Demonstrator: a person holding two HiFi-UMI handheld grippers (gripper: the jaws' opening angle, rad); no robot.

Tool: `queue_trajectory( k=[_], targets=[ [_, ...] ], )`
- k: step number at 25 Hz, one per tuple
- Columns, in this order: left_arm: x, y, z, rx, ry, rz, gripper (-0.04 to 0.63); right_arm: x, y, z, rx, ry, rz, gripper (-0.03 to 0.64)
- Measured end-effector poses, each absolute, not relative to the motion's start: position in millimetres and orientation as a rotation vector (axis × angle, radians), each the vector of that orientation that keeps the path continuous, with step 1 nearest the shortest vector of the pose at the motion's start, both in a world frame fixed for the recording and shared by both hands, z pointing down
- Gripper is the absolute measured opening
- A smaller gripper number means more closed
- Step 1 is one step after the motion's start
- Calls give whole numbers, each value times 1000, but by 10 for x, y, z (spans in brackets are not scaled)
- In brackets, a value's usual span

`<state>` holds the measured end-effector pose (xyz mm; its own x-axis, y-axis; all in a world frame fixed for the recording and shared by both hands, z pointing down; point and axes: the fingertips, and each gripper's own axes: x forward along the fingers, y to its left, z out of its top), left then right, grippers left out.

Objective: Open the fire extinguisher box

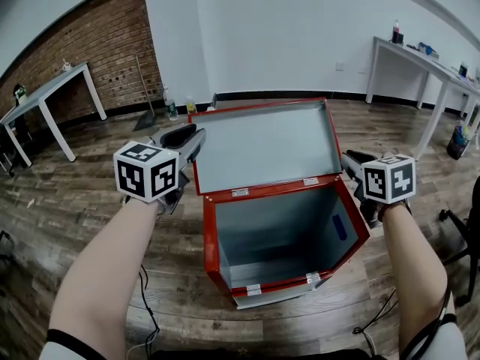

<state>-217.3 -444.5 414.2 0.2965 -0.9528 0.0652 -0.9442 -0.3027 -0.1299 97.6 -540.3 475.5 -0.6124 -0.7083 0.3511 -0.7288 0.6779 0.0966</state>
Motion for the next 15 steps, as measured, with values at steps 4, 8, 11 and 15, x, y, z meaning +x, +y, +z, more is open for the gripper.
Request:
queue_trajectory(
  k=[4,8,11,15],
  targets=[
    [-1665,-4091,3936,-2545,1578,-131,94,895,-5047,4360,1089,-2622,-79,71],
    [-1106,-3643,3719,-2559,1366,-101,95,731,-4337,3955,983,-2732,-288,71],
    [-625,-3279,3737,-2587,1205,-160,95,610,-3774,3833,925,-2837,-320,71],
    [-171,-2793,3914,-2585,1077,-234,95,459,-3210,3974,892,-2881,-285,71]
  ],
)
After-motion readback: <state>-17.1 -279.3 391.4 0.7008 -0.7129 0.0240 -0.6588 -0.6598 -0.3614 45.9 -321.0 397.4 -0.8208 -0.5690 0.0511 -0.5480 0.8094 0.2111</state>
